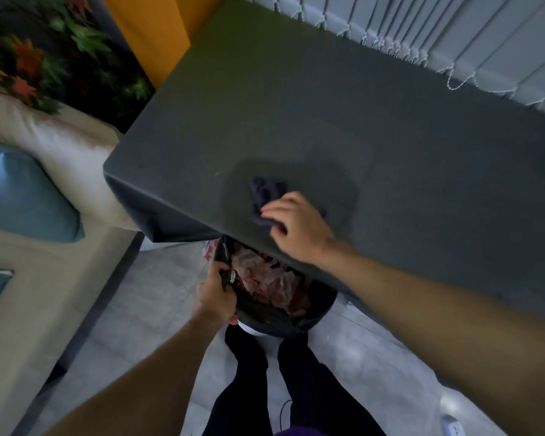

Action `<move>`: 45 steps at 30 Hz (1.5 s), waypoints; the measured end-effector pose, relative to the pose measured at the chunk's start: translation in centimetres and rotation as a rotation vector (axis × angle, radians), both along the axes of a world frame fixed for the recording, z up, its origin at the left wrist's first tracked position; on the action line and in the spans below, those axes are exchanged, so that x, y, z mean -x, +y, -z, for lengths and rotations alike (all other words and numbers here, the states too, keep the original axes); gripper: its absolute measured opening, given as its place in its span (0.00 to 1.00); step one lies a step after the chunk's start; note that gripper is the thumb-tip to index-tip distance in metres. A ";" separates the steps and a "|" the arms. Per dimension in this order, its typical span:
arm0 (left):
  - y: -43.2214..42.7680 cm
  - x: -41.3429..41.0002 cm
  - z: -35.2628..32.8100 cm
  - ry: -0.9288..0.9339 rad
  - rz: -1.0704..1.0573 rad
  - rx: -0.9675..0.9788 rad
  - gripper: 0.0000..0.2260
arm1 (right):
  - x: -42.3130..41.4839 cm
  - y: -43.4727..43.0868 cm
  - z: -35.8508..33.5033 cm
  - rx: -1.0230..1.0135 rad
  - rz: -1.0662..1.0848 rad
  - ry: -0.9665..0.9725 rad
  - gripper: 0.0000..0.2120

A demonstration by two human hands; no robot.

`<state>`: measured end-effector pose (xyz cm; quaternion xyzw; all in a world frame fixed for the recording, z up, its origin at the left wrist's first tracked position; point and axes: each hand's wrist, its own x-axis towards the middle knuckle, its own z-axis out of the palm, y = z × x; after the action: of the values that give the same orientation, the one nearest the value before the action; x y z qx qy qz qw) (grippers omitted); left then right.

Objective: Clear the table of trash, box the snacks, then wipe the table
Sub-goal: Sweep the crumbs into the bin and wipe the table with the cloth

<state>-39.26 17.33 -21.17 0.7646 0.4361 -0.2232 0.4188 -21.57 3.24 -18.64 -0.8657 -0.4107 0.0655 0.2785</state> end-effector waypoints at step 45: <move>1.7 2.7 -2.0 -0.017 -0.226 -0.006 0.17 | 6.4 4.1 -0.9 0.472 -0.492 0.129 0.15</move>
<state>-41.95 19.03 -19.21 0.7136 0.5166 -0.1667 0.4428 -28.00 7.33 -17.76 -0.7755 -0.5620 0.2785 0.0718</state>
